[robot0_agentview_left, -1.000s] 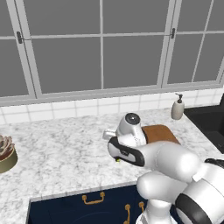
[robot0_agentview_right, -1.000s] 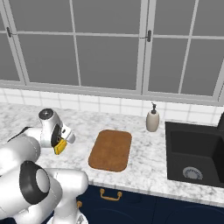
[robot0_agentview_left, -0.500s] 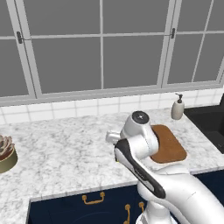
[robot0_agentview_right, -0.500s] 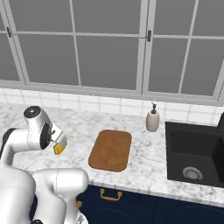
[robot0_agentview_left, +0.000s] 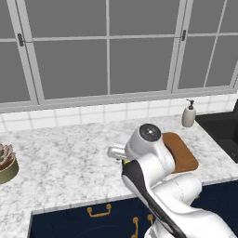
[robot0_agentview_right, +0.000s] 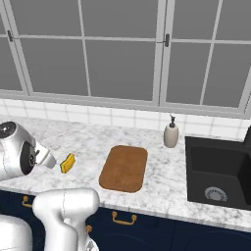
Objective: Pick up the sponge from the counter and clean the cutting board by briefly scrubbing or pressing down on the cutting board. Once finished, release the sponge.
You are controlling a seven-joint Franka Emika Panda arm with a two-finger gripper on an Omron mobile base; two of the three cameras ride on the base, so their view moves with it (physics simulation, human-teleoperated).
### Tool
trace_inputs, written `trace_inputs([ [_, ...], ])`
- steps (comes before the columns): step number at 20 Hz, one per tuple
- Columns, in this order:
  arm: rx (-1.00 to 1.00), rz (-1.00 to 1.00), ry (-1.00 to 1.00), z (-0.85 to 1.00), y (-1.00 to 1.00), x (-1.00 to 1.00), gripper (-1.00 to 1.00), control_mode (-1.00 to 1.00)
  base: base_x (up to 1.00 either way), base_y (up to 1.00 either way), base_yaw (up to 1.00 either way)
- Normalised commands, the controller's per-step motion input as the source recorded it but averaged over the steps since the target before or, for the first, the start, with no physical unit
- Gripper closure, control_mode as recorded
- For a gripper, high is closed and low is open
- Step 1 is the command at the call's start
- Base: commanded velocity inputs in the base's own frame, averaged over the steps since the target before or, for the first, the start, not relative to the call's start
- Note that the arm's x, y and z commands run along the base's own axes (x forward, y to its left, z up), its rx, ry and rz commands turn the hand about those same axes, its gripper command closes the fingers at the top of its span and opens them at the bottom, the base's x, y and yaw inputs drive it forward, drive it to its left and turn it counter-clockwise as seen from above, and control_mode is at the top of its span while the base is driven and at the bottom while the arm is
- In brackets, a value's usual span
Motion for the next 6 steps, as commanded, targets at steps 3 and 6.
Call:
trace_inputs([
  [3, 0.0, 0.0, -0.11, 0.64, 0.56, 0.0, -1.0, -1.0, 0.0, 0.0, 0.0],
  [6, -0.01, 0.0, -0.07, 0.32, 0.61, -0.02, -1.0, -1.0, 0.0, 0.0, 0.0],
])
